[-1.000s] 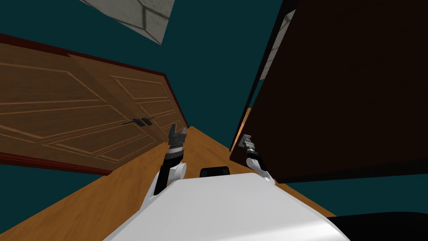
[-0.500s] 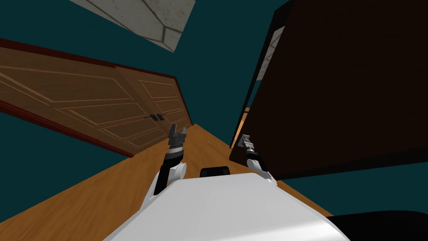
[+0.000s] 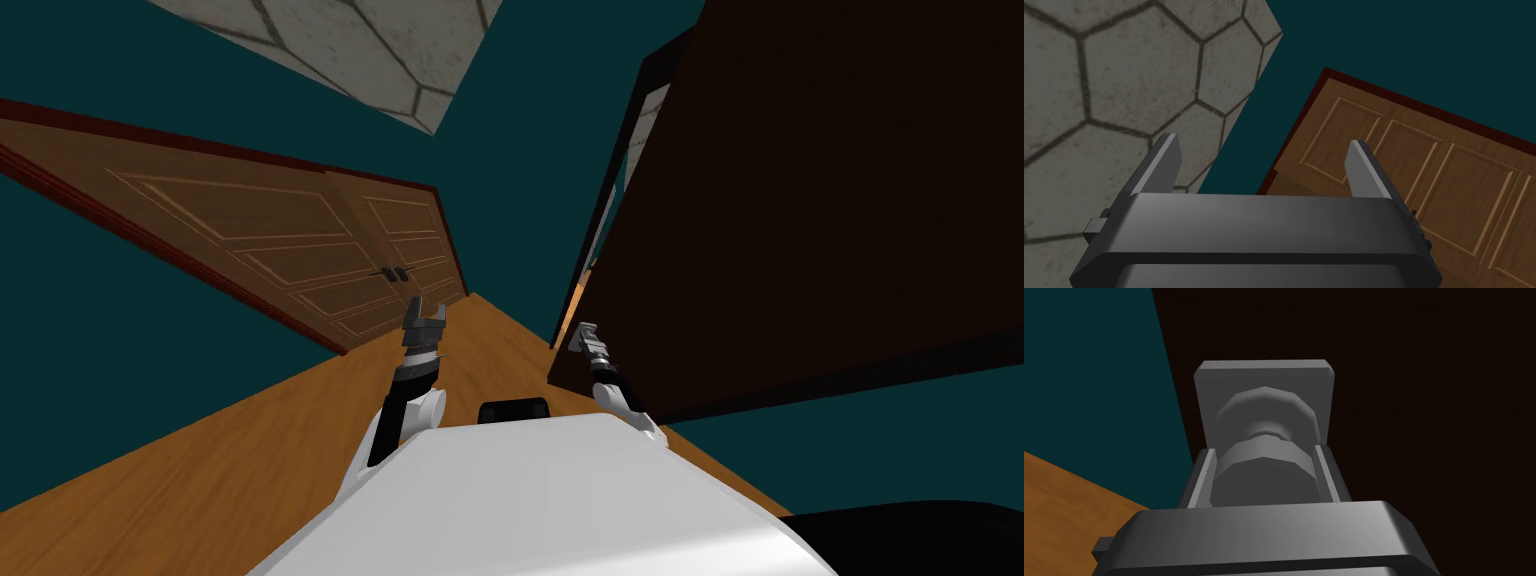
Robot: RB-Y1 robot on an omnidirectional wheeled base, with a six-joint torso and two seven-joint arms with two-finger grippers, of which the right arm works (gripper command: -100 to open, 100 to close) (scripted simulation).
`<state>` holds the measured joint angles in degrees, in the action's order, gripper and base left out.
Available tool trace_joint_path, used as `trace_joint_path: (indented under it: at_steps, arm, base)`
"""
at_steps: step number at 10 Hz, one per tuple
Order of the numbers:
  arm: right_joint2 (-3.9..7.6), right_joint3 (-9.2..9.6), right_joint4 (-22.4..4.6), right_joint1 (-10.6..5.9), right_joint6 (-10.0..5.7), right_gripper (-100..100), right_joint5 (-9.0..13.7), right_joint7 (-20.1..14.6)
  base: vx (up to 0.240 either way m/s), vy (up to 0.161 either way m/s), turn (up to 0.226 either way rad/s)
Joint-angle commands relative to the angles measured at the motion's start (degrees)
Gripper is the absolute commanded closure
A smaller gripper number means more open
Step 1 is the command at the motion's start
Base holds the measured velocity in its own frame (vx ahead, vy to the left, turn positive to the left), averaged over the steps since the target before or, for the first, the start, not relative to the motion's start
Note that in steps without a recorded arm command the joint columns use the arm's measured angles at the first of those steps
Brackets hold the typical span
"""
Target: Pull the door open
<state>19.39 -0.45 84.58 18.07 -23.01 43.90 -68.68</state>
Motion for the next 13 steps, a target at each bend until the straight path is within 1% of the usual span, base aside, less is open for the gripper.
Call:
trace_joint_path:
  at_steps: [1,4,6,7,8,13]
  arm:
    - [0.92,0.92,0.69,0.53,-0.28,100,-0.08,-0.88]
    - [2.72,2.43,1.22,1.31,-1.1,100,-0.22,-2.48]
    - [3.64,3.2,1.48,1.7,-1.52,100,-0.29,-3.29]
    - [3.28,2.96,1.35,1.72,-1.18,100,-0.26,-2.93]
    - [4.2,3.85,1.48,2.29,-1.67,100,-0.45,-3.85]
    - [6.92,5.87,2.14,3.55,-3.38,100,-0.94,-6.37]
  base:
    - [-0.214,-0.035,0.132]
    - [-0.228,-0.027,0.127]
    - [-0.218,-0.037,0.102]
    - [-0.093,-0.005,0.027]
    - [-0.142,-0.033,0.153]
    - [-0.213,-0.036,0.125]
